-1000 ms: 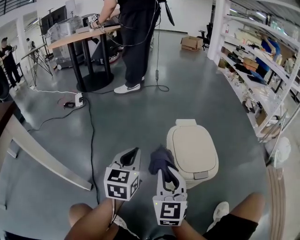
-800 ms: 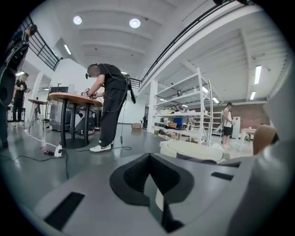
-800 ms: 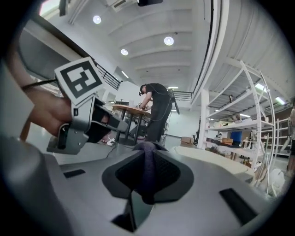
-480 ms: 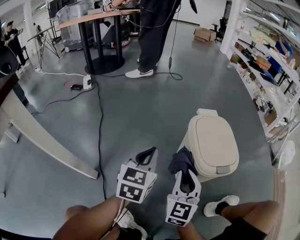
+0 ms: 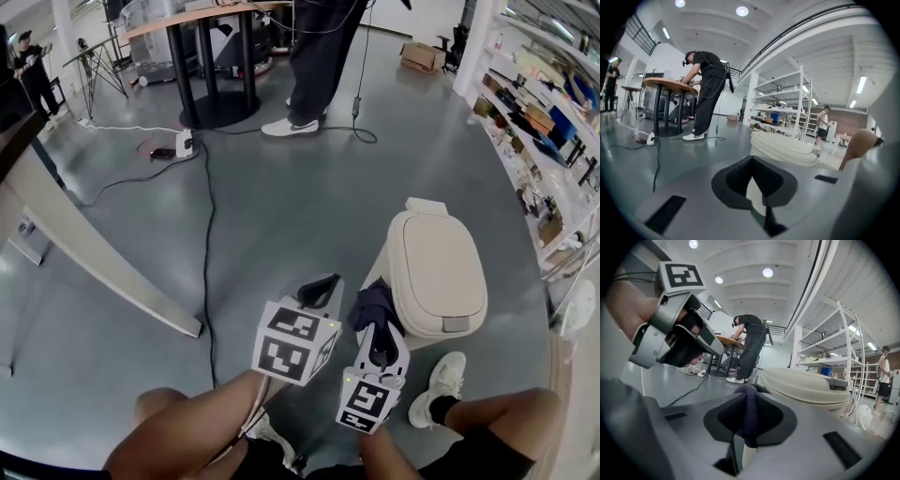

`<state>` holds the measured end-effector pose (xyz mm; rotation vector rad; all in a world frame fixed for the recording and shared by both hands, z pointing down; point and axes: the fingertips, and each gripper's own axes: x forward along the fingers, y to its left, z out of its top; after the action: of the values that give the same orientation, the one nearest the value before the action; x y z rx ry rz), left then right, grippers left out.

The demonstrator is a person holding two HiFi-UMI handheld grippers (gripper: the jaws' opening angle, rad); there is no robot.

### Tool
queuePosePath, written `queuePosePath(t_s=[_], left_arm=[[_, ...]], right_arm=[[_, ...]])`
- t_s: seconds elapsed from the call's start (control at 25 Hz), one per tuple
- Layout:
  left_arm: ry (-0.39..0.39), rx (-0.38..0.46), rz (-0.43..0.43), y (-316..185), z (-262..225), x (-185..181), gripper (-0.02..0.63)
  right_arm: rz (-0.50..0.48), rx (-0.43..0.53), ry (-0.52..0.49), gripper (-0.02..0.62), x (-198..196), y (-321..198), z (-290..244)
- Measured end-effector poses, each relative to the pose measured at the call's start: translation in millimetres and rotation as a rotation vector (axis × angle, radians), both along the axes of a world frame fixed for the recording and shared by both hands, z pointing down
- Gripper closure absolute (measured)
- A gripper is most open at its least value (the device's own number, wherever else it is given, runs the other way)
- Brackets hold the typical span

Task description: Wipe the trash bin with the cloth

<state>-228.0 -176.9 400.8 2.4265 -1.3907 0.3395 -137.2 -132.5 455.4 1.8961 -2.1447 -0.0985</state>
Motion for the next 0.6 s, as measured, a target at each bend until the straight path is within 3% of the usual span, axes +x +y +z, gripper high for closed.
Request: queuePosePath(t_s=[0.08, 0.44, 0.6], left_arm=[[0.018, -0.025, -0.014, -1.4, 2.2, -1.8, 0.606], [-0.033, -0.037, -0.021, -2.7, 14.4, -14.1, 0.606], [0.004, -0.045, -0.050, -9.7, 10.1, -25.0, 0.606]], right_arm=[[0.011, -0.002, 0.006, 0.543, 2.5, -1.2, 6.3], [0.050, -0.047, 0.029, 0.543, 3.5, -15.4, 41.2], [0.063, -0.085, 0.035, 0.543, 3.5, -20.8, 62.4]])
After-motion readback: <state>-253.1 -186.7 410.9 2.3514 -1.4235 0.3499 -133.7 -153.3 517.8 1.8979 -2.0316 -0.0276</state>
